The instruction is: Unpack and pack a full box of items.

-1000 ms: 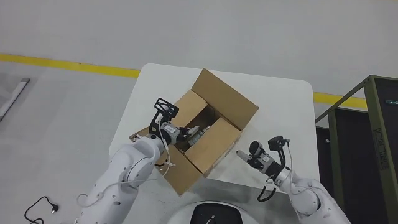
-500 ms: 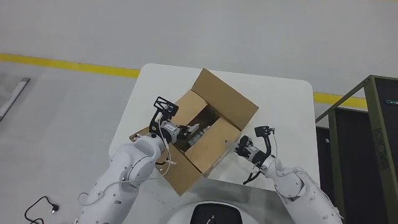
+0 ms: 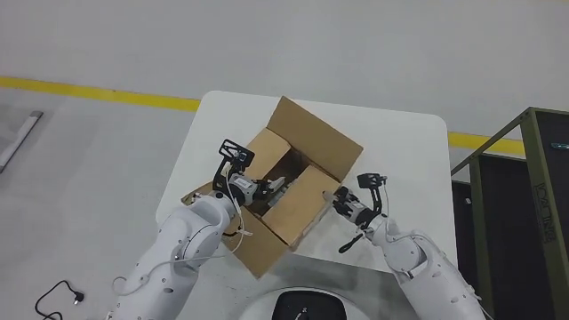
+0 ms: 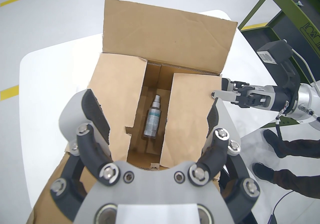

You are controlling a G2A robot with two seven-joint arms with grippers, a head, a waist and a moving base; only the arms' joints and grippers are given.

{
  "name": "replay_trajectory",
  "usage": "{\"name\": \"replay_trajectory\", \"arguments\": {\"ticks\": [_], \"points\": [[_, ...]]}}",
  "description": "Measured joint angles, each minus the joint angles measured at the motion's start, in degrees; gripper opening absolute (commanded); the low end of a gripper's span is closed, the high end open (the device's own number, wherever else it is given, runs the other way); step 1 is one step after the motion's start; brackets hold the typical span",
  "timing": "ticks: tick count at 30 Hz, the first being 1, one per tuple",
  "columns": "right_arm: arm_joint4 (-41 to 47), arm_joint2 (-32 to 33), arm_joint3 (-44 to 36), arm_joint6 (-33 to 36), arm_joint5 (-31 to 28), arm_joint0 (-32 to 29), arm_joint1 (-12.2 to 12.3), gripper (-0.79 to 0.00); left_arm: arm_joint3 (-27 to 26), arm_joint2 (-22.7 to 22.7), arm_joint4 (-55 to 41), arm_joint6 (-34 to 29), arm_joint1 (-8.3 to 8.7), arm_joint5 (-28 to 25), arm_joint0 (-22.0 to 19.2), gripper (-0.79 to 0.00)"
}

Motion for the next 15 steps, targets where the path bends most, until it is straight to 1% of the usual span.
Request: {"name": "replay_trajectory", "arguments": {"ticks": [9,15], "points": [[0.01,1.54,2.03,-0.28,-0.1,1.35,0.01,-0.785,0.0,0.0,0.0,0.0,0.0,0.0,0.0,0.0],[0.25,4.56,2.36,0.87,-1.49,2.17,0.58,-0.785,0.0,0.0,0.0,0.0,0.0,0.0,0.0,0.0]]}}
